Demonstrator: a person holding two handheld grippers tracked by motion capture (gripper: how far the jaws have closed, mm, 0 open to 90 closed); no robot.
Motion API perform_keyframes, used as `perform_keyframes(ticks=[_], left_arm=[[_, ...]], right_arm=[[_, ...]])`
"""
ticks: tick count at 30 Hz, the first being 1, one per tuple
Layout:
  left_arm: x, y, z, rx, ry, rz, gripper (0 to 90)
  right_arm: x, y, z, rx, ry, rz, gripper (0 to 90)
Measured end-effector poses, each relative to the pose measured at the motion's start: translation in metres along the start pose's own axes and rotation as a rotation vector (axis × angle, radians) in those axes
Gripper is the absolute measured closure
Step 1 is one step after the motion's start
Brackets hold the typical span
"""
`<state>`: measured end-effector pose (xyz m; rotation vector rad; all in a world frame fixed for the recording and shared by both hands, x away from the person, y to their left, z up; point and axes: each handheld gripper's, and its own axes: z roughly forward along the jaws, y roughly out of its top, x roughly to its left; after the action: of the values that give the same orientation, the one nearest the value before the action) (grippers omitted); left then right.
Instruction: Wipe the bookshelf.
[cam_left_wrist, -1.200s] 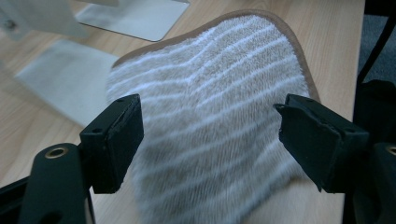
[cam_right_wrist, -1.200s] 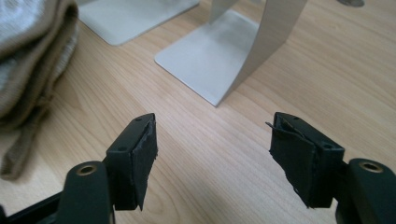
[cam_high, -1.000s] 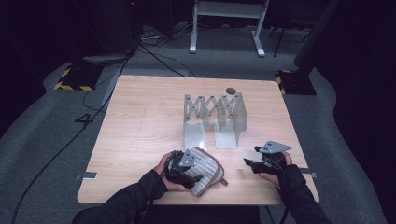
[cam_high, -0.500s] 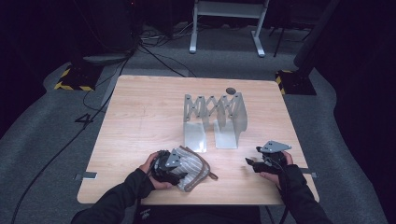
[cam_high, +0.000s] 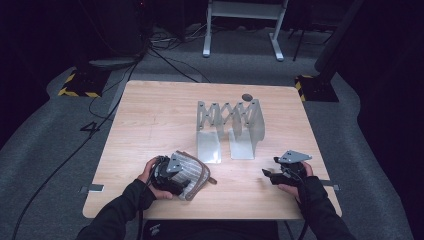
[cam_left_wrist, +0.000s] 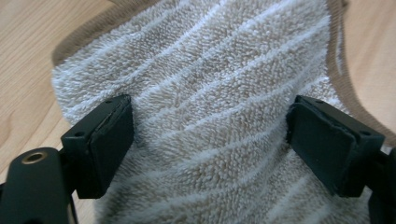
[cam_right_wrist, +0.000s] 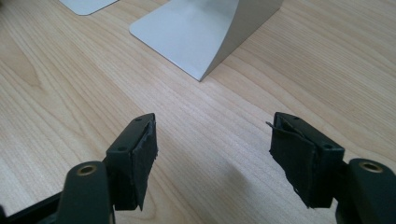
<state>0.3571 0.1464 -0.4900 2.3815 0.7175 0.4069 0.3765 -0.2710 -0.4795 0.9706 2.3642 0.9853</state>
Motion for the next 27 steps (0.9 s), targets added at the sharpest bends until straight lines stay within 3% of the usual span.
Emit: perform_keyframes(ticks=[3,6,7,10,11,13,16,21,27], left_arm=[[0.002,0.000,0.002,0.008,-0.003,-0.011,16.2],[0.005,0.000,-0.001,0.014,0.012,-0.004,23.1],[0.008,-0.001,-0.003,0.002,0.039,-0.012,38.0],[0.012,-0.003,-0.004,-0.016,0.039,-0.023,47.6],[0.016,-0.004,-0.005,-0.026,0.035,-0.031,54.7],[0.018,-0.004,-0.004,-0.029,0.031,-0.034,59.5],[0.023,-0.002,-0.005,-0.037,0.025,-0.051,64.5],[0.037,0.001,-0.008,-0.072,0.035,-0.097,67.5],[0.053,0.018,-0.021,-0.174,0.066,-0.125,68.0]], right_arm=[[-0.001,-0.001,0.000,0.001,0.001,0.000,31.9],[-0.003,-0.002,0.000,0.005,-0.005,0.003,31.9],[-0.005,-0.003,0.000,-0.001,-0.024,0.006,32.1],[-0.009,-0.004,-0.002,-0.029,-0.063,0.022,32.9],[-0.015,-0.007,-0.002,-0.038,-0.082,0.052,32.9],[-0.022,-0.011,0.000,-0.031,-0.113,0.072,33.0],[-0.032,-0.017,0.001,-0.025,-0.150,0.104,33.5],[-0.041,-0.022,-0.001,-0.043,-0.173,0.147,33.8],[-0.044,-0.023,-0.003,-0.062,-0.175,0.171,34.1]])
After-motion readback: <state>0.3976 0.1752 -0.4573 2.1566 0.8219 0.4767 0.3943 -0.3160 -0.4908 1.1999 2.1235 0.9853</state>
